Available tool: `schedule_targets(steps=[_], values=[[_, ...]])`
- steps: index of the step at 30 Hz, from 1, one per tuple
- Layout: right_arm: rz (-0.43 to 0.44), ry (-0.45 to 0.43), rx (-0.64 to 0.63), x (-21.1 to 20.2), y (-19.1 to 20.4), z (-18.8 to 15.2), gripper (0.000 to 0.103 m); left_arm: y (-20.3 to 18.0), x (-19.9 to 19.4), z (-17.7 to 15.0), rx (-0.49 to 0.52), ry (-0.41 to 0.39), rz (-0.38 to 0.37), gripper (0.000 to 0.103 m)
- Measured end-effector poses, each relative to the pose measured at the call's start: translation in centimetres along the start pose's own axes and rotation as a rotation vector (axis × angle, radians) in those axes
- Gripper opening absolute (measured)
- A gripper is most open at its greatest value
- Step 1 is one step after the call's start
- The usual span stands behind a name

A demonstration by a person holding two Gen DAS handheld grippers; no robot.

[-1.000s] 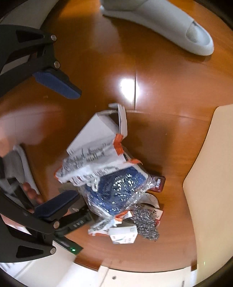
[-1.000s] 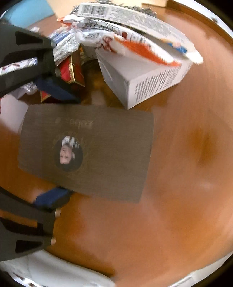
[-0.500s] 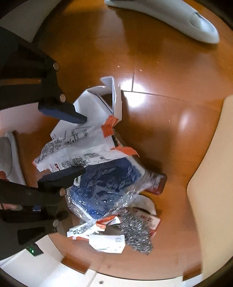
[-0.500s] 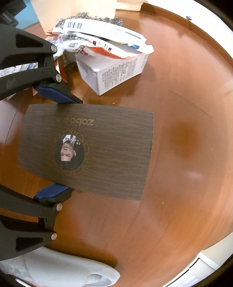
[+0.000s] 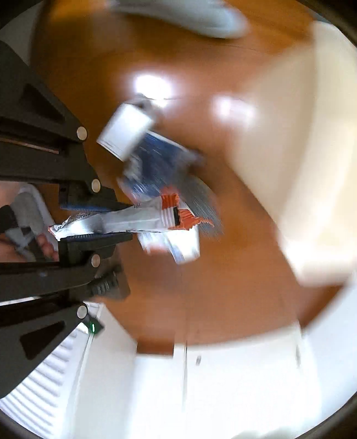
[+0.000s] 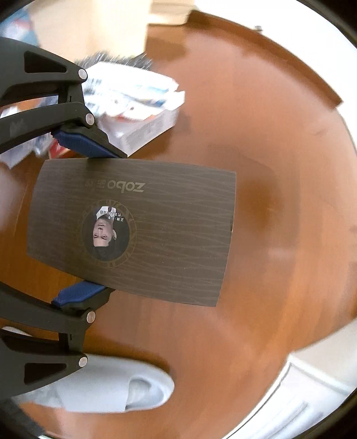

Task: Collect trash
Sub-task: 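Carry the brown box into the wastebasket with the right gripper while the left drops a wrapper there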

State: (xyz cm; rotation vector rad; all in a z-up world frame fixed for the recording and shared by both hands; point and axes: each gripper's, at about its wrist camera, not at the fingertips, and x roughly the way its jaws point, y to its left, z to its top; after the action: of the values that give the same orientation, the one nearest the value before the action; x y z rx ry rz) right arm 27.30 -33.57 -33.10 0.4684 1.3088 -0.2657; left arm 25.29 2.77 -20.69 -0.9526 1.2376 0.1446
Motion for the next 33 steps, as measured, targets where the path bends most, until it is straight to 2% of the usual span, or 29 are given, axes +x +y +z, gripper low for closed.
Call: schedule_targets(steps=[3, 5, 6, 8, 10, 12, 14, 15, 16, 17, 18, 21, 23, 26, 29, 30, 33], values=[[0.039, -0.064, -0.010, -3.9, 0.9, 0.6, 0.079, -3.8, -7.3, 5.0, 0.124, -0.189, -0.015, 0.012], [0.065, -0.102, -0.024, -5.7, 2.2, 1.2, 0.079, -4.7, -9.5, 8.8, 0.186, -0.287, 0.043, 0.012], [0.079, -0.118, -0.028, -6.6, 2.8, 1.3, 0.079, -4.5, -10.1, 11.7, 0.201, -0.325, 0.094, 0.012], [0.113, -0.150, -0.039, -8.5, 3.8, 1.6, 0.079, -3.3, -9.5, 15.7, 0.175, -0.326, 0.158, 0.012], [0.138, -0.168, -0.057, -9.4, 6.1, 1.5, 0.079, -1.6, -7.3, 19.0, 0.156, -0.287, 0.234, 0.012], [0.156, -0.173, -0.086, -9.5, 7.6, 1.4, 0.079, 0.0, -5.0, 20.7, 0.148, -0.240, 0.296, 0.012], [0.160, -0.175, -0.110, -9.3, 9.2, 1.8, 0.079, 2.0, -3.8, 22.0, 0.104, -0.188, 0.325, 0.020], [0.162, -0.175, -0.123, -9.1, 9.8, 2.0, 0.079, 3.2, -3.6, 22.3, 0.073, -0.162, 0.332, 0.026], [0.163, -0.176, -0.131, -7.8, 10.7, 0.8, 0.079, 3.7, -3.3, 22.5, 0.049, -0.149, 0.328, 0.047], [0.167, -0.177, -0.139, -7.7, 11.1, 0.5, 0.079, 3.9, -3.4, 22.4, 0.033, -0.143, 0.313, 0.059], [0.177, -0.179, -0.143, -7.8, 11.4, 0.2, 0.079, 3.9, -3.8, 22.3, 0.030, -0.148, 0.302, 0.077], [0.234, -0.175, -0.139, -8.4, 13.4, -0.6, 0.079, 4.9, -6.0, 21.9, -0.008, -0.200, 0.250, 0.079], [0.336, -0.147, -0.135, -9.0, 14.5, -0.5, 0.079, 6.0, -8.1, 20.7, -0.087, -0.241, 0.185, 0.079], [0.426, -0.154, -0.195, -11.8, 17.2, -0.8, 0.079, 7.7, -10.8, 16.6, -0.177, -0.283, 0.122, 0.079], [0.495, -0.145, -0.340, -15.5, 22.7, -1.5, 0.079, 10.2, -12.3, 13.6, -0.273, -0.324, 0.106, 0.079], [0.501, -0.143, -0.408, -16.7, 25.1, -2.0, 0.079, 11.7, -12.3, 13.6, -0.305, -0.349, 0.104, 0.079], [0.506, -0.146, -0.653, -19.7, 34.5, -4.7, 0.079, 13.8, -13.8, 10.7, -0.368, -0.405, 0.132, 0.079]])
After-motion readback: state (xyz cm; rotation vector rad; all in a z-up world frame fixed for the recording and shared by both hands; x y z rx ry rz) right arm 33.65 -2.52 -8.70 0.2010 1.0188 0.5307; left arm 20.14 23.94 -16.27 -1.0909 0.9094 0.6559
